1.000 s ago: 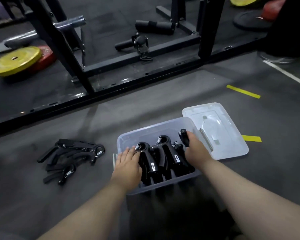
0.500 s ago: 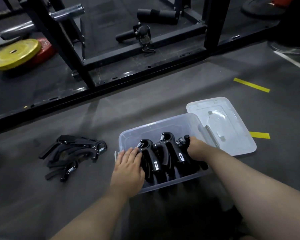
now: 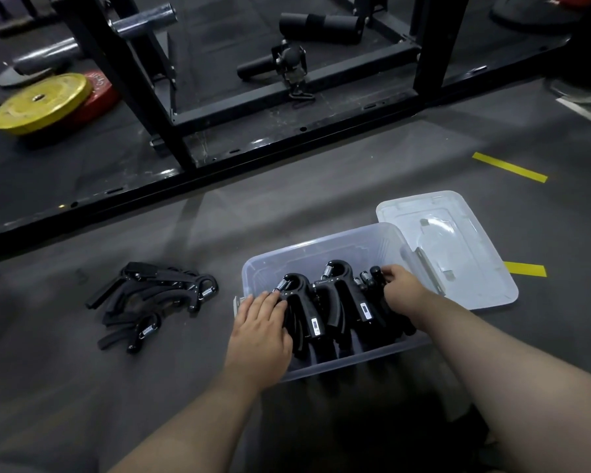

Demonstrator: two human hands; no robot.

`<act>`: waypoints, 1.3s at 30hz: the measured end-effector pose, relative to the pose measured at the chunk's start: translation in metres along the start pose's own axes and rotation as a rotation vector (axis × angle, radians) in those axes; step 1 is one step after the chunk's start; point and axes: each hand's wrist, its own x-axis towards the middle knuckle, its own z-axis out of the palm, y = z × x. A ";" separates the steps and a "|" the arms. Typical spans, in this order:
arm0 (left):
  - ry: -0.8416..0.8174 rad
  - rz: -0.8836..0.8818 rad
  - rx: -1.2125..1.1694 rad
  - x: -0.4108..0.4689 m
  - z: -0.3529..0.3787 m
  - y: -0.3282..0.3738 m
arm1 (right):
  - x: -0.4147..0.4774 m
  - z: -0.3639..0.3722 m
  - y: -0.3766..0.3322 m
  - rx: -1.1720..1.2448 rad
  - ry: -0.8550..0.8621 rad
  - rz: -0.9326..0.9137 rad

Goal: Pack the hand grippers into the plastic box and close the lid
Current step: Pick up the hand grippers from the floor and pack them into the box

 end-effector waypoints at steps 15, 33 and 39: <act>0.025 -0.012 -0.020 0.000 0.002 0.000 | 0.004 0.010 0.003 -0.059 0.019 0.031; 0.034 -0.001 -0.003 0.000 0.005 -0.001 | -0.015 0.009 -0.010 -0.832 -0.121 0.006; 0.031 -0.002 0.001 0.000 0.004 -0.001 | -0.014 0.007 -0.005 -0.759 -0.090 0.008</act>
